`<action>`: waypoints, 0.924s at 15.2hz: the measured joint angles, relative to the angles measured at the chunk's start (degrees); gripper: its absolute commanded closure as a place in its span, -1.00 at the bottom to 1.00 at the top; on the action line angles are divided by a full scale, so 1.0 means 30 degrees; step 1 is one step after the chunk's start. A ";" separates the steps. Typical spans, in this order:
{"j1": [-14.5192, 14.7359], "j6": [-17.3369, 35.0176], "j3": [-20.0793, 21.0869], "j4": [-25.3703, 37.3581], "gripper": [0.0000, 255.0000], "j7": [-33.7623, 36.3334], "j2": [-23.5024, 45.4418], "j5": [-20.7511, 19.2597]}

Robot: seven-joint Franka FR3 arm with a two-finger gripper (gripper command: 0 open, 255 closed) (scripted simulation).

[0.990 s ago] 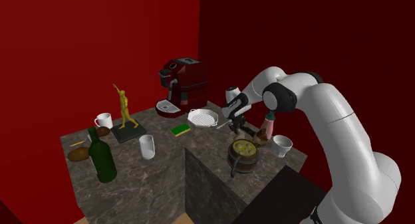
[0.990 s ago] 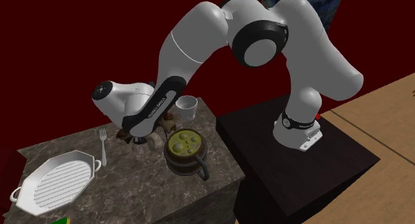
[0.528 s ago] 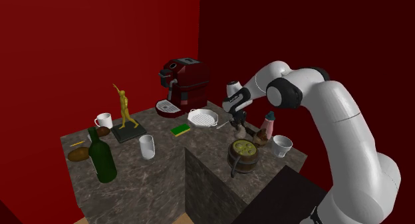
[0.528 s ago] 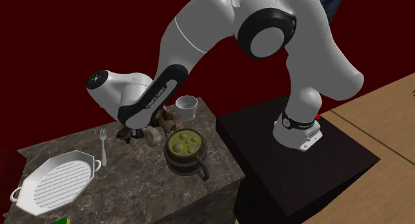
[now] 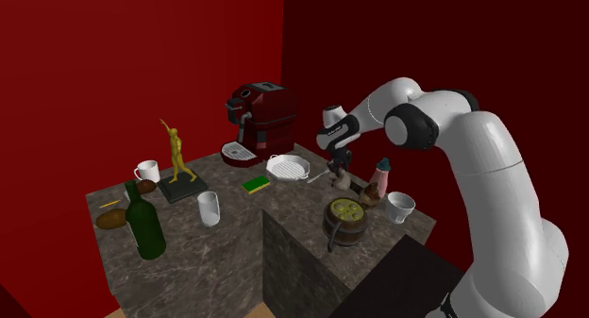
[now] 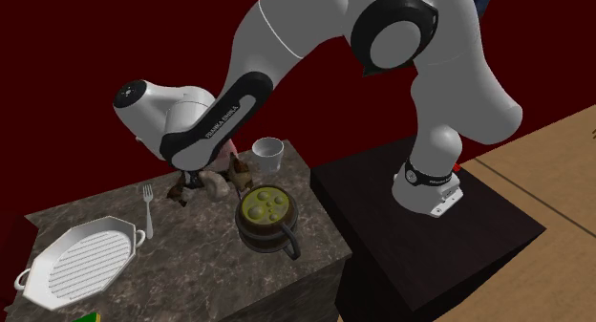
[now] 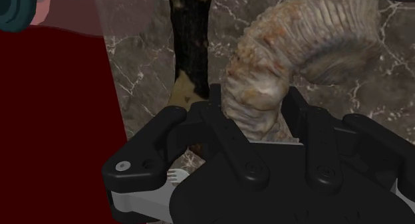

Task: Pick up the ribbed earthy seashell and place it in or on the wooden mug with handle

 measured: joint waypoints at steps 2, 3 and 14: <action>0.0038 -0.0317 -0.0056 -0.0009 1.00 -0.0068 -0.0340 -0.0052; 0.0073 -0.0506 -0.0084 -0.0007 1.00 -0.0088 -0.0531 -0.0081; 0.0285 -0.2483 -0.0293 0.0585 1.00 -0.0385 -0.1978 -0.0294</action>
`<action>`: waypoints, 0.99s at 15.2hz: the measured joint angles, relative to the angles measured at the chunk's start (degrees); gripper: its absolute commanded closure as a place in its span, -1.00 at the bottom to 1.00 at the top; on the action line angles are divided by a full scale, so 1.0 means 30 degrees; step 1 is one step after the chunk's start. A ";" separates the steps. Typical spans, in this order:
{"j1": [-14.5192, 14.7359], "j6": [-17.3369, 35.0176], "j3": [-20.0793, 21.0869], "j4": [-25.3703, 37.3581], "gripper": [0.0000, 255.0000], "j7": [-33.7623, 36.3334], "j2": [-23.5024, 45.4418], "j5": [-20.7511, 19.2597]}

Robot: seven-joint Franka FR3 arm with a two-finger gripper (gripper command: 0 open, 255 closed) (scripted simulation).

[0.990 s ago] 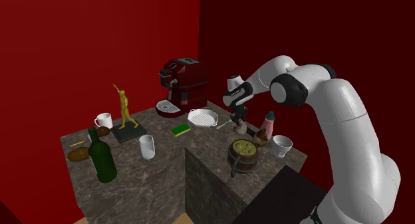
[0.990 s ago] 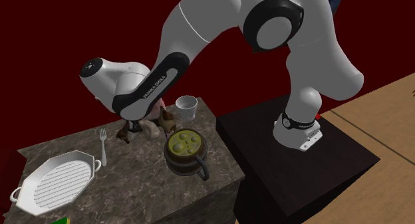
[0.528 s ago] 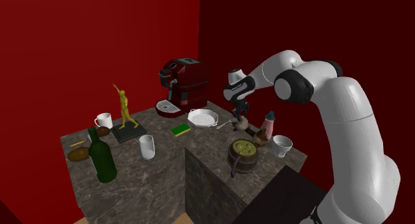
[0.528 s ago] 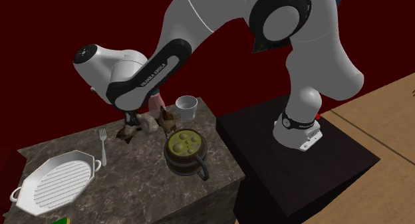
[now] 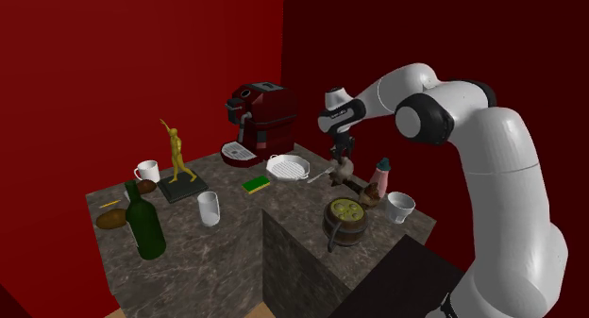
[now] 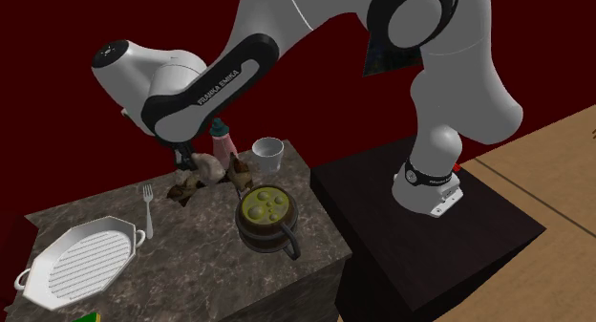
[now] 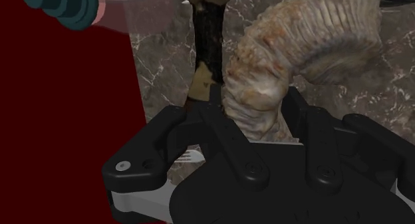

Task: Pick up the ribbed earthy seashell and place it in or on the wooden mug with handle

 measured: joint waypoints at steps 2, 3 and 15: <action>0.0054 -0.0444 -0.0038 0.0159 1.00 -0.0052 -0.0291 -0.0047; 0.0061 -0.0637 -0.0059 0.0239 1.00 -0.0096 -0.0416 -0.0067; 0.3014 0.0431 -0.0213 -0.8501 1.00 0.3477 -0.7579 -0.2589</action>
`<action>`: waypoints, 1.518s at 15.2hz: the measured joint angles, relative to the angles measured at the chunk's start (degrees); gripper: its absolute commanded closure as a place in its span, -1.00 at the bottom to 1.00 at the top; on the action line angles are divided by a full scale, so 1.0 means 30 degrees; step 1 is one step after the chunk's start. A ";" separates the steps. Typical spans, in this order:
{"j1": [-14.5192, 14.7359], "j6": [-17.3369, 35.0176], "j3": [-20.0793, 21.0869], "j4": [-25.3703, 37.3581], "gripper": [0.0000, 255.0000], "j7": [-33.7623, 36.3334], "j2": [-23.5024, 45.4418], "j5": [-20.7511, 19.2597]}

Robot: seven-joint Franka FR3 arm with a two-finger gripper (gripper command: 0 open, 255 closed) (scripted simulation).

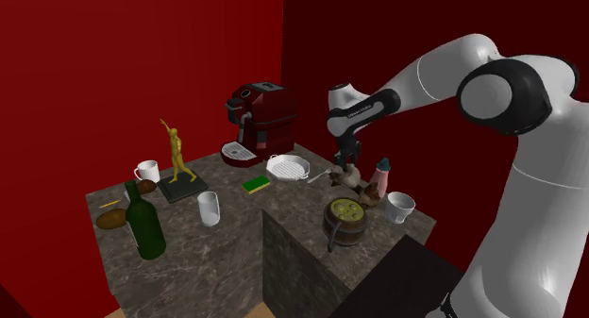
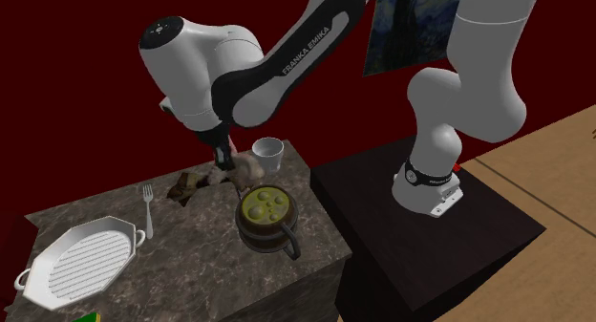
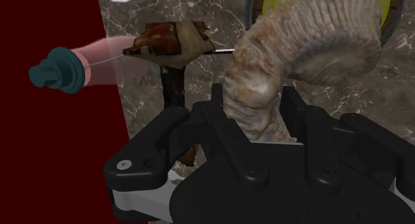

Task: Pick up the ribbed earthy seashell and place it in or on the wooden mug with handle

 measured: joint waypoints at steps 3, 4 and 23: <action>0.0688 -0.0073 0.0287 -0.2143 1.00 0.1342 -0.1987 -0.0706; 0.0883 -0.0184 0.0419 -0.2725 1.00 0.1753 -0.2588 -0.0883; 0.0981 0.3944 0.0590 -0.5340 1.00 0.3203 -0.0822 -0.1116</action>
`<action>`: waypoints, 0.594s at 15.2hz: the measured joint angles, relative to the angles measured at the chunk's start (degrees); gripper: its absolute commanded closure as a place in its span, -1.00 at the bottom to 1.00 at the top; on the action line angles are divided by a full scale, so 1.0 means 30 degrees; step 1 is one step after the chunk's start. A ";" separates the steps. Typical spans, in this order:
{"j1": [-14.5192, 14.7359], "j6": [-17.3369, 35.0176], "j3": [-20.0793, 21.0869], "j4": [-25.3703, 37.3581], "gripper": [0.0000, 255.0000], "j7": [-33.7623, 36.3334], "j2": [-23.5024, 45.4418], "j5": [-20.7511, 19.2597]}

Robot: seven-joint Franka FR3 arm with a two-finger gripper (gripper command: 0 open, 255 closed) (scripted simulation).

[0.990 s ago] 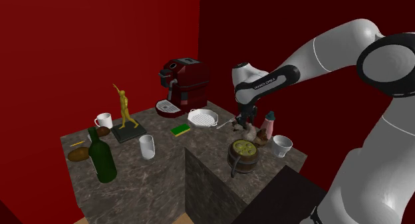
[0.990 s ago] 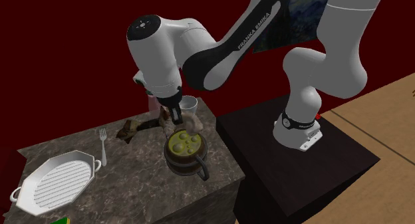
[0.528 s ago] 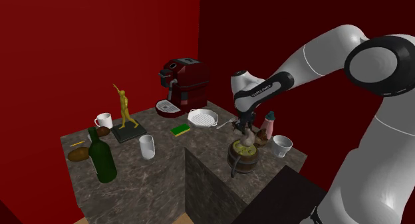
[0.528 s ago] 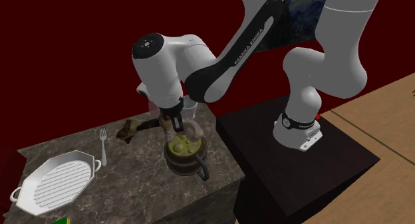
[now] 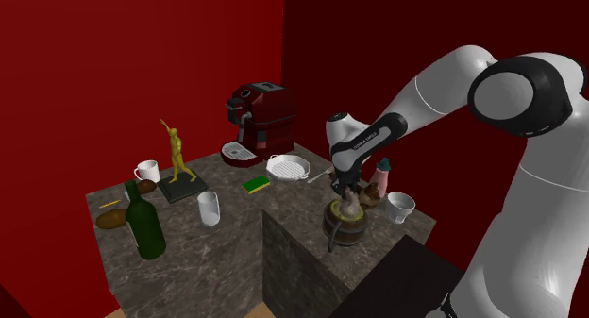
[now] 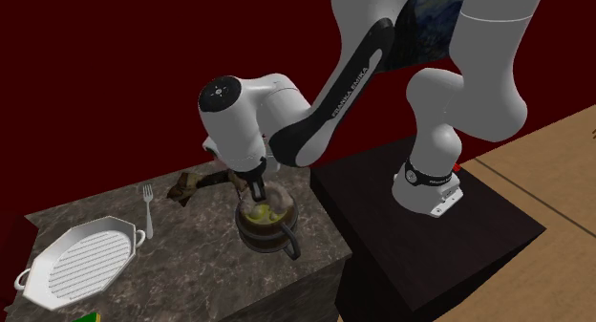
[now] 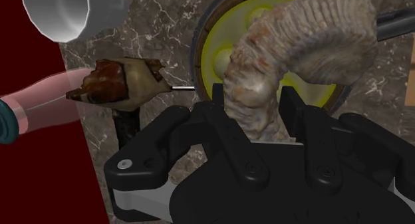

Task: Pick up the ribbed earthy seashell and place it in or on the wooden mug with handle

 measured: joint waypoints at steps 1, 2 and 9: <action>-0.0015 0.0245 0.0001 -0.0058 1.00 0.0038 0.0190 0.0006; -0.0020 0.0468 0.0003 -0.0061 1.00 0.0068 0.0237 -0.0018; -0.0038 0.0658 -0.0005 0.0068 -1.00 0.0094 0.0325 -0.0013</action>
